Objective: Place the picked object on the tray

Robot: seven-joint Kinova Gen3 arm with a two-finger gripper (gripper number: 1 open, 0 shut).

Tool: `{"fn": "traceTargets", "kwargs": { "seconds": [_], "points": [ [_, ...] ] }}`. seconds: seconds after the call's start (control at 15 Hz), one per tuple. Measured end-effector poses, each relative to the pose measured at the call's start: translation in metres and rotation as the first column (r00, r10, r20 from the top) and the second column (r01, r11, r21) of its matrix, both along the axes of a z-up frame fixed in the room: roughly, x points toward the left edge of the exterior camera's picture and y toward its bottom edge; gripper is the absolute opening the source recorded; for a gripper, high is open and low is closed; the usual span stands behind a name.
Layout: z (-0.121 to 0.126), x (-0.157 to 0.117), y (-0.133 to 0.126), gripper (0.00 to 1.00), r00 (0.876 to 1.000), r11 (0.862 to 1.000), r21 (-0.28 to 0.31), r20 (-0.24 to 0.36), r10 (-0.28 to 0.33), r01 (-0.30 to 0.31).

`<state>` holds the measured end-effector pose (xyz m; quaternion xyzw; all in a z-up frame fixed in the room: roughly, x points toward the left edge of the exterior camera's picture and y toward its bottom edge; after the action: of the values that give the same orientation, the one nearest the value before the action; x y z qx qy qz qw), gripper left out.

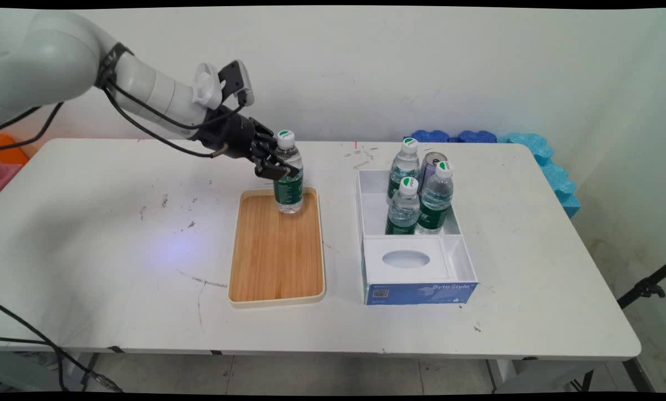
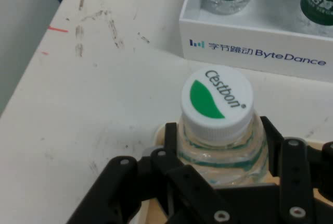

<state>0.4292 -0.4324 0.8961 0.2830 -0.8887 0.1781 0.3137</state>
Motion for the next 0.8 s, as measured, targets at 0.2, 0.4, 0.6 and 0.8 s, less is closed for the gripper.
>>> {"fn": "traceTargets", "kwargs": {
  "seconds": [0.2, 0.4, 0.6, 0.8],
  "points": [
    [-0.007, -0.001, 0.001, 0.0, 1.0, 1.0, 0.004, 0.003, 0.003, -0.003],
    [-0.015, -0.003, 0.002, 0.0, 1.0, 1.0, 0.0, 0.004, 0.0, 0.0],
    [-0.021, -0.006, 0.003, 0.0, 1.0, 1.0, -0.007, 0.005, -0.01, 0.01],
    [-0.026, -0.008, 0.005, 1.0, 1.0, 1.0, -0.014, 0.008, -0.023, 0.023]
  ]
}}
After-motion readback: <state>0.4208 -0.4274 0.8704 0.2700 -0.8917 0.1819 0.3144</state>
